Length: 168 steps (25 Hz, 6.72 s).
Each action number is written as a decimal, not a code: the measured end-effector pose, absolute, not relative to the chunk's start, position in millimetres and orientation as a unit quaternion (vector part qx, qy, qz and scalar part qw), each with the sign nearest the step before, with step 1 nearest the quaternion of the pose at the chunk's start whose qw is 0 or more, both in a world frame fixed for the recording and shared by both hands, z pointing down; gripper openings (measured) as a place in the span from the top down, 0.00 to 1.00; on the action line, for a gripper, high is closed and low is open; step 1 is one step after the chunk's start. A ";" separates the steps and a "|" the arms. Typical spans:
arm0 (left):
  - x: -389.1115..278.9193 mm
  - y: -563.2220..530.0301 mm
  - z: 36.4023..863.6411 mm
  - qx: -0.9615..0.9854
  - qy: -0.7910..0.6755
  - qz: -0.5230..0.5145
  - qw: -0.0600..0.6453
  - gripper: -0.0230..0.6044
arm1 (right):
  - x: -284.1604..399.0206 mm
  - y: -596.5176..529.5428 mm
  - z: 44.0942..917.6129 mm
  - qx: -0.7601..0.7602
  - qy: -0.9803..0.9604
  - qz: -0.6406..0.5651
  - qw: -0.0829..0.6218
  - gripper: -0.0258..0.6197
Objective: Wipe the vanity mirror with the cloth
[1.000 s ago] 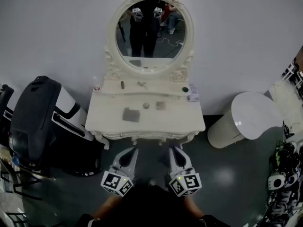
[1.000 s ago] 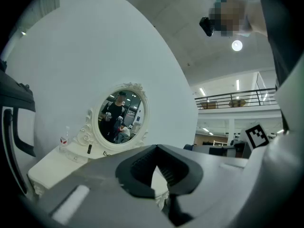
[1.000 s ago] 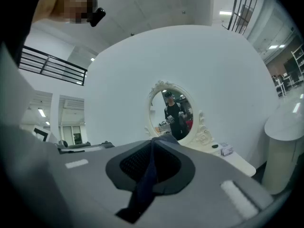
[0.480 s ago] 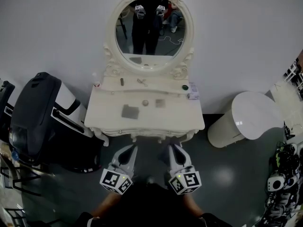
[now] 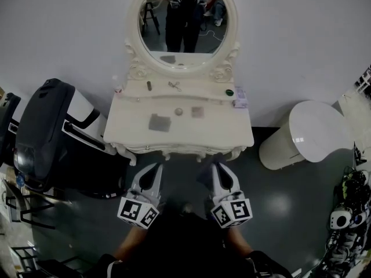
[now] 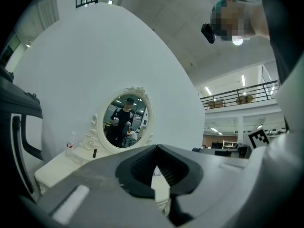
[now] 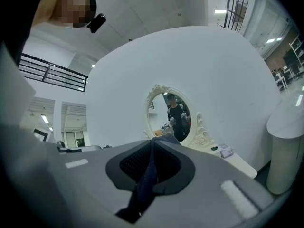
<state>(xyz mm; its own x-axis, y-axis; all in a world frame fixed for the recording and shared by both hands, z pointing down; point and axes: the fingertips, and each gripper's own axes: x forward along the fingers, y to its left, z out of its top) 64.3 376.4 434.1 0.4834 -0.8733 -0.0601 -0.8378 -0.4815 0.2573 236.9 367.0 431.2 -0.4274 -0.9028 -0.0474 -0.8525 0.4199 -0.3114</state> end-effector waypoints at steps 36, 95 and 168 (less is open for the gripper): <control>-52.0 31.1 401.0 0.875 -0.451 -0.130 0.116 0.96 | 172.2 27.6 397.6 -0.610 0.764 -0.130 0.163 0.92; 26.3 -183.5 337.1 0.887 -0.417 -0.157 0.117 0.96 | 291.2 -235.8 250.4 -0.553 0.743 -0.007 0.376 0.92; -116.0 -138.4 345.3 0.866 -0.440 -0.199 0.128 0.96 | 11.6 -227.0 153.6 -0.479 0.833 0.088 0.263 0.92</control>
<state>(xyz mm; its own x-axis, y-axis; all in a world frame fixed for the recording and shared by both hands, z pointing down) -116.0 -138.4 345.3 0.5335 -0.8134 -0.2319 -0.7120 -0.5799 0.3960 11.6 -227.0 153.6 -0.4034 -0.7518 -0.5216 -0.8438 0.5262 -0.1057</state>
